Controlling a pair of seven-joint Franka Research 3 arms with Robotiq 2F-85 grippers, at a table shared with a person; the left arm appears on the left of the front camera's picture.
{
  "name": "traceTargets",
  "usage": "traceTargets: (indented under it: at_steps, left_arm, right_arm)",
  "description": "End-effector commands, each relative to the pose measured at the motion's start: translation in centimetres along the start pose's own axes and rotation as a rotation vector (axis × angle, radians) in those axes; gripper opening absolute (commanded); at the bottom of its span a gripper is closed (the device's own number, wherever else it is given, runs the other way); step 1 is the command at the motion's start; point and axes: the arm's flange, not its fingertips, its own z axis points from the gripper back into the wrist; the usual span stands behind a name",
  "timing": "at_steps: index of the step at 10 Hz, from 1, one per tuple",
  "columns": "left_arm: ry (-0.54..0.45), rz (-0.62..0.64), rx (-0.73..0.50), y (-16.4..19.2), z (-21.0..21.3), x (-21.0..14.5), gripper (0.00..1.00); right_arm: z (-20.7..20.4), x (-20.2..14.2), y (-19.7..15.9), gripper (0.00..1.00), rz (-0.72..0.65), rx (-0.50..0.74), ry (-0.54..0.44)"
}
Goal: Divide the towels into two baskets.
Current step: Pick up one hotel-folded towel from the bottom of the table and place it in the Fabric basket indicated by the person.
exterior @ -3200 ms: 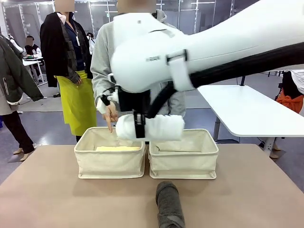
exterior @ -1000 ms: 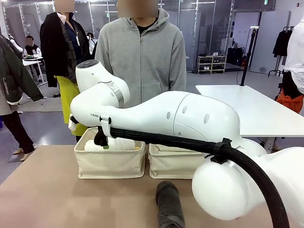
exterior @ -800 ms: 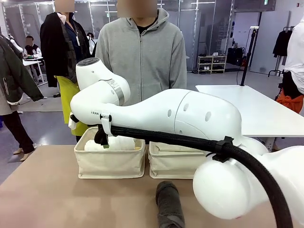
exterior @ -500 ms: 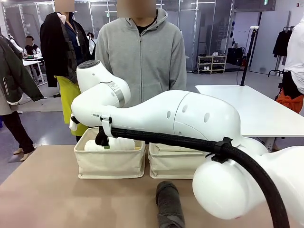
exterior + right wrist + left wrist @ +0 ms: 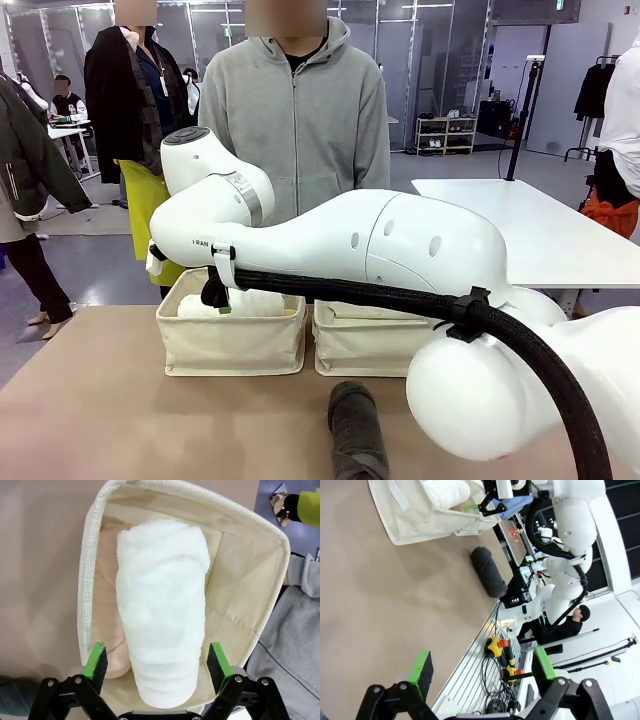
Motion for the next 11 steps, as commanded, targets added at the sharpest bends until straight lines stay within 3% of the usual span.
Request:
traceTargets:
  at_steps: [1,6,7,9,11]
  left_arm:
    - [0.003,-0.006,0.005,-0.4,0.3,-0.2,1.00]
    - [0.003,-0.006,0.005,-0.4,0.3,-0.2,1.00]
    - [0.003,-0.006,0.005,-0.4,0.3,-0.2,1.00]
    - [0.003,-0.006,0.005,-0.4,0.3,-0.2,1.00]
    - [0.003,-0.006,0.005,-0.4,0.3,-0.2,1.00]
  right_arm:
    - [0.0,0.2,0.2,1.00,0.003,0.004,-0.003]
    - [0.0,0.0,0.0,1.00,-0.003,0.000,-0.002]
    - [2.5,-0.9,0.6,1.00,-0.052,0.049,0.042]
    - [6.6,-3.7,2.5,1.00,-0.172,0.089,0.005]
    - [8.1,-7.2,4.7,1.00,-0.295,0.127,-0.048]
